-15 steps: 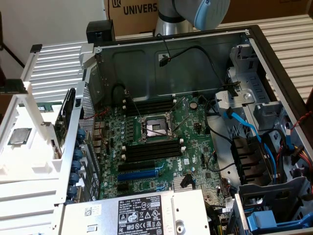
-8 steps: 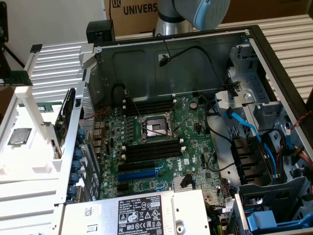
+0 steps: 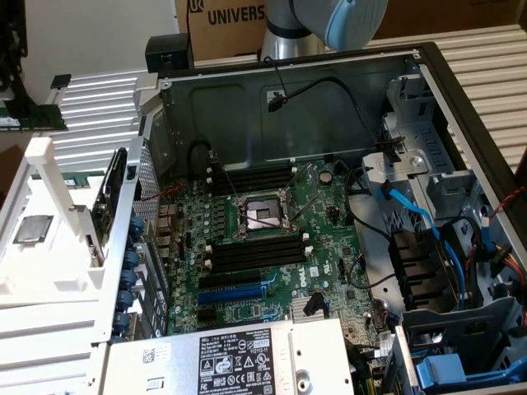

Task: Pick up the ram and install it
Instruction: 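Pick up the ram and move it above insertion slot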

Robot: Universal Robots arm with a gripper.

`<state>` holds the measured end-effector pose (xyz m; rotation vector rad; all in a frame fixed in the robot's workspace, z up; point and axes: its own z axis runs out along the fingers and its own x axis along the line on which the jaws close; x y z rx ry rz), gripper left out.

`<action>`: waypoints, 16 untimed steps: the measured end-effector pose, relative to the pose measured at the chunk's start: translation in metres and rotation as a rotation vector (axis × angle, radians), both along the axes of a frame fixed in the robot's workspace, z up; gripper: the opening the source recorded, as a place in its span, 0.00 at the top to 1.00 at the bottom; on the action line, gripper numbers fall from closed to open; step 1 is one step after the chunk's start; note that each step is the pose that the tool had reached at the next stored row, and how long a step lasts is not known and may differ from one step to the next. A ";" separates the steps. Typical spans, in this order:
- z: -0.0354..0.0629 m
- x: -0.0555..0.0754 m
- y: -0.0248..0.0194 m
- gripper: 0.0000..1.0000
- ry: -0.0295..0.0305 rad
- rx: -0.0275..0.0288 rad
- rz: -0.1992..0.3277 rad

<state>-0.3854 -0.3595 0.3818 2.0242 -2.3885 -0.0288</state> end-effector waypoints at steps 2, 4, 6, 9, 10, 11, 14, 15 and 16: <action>0.0001 0.005 0.0030 0.88 -0.0007 0.0000 0.000; 0.0006 0.010 0.0052 0.88 -0.0007 -0.0003 0.000; 0.0016 0.015 0.0068 0.88 -0.0008 -0.0008 0.000; 0.0038 0.023 0.0080 0.88 -0.0008 -0.0016 0.000; 0.0047 0.027 0.0082 0.88 -0.0008 -0.0019 0.000; 0.0054 0.030 0.0082 0.88 -0.0008 -0.0021 0.000; 0.0071 0.039 0.0084 0.88 -0.0007 -0.0027 0.000; 0.0077 0.042 0.0085 0.88 -0.0008 -0.0029 0.000; 0.0082 0.045 0.0086 0.88 -0.0008 -0.0033 0.000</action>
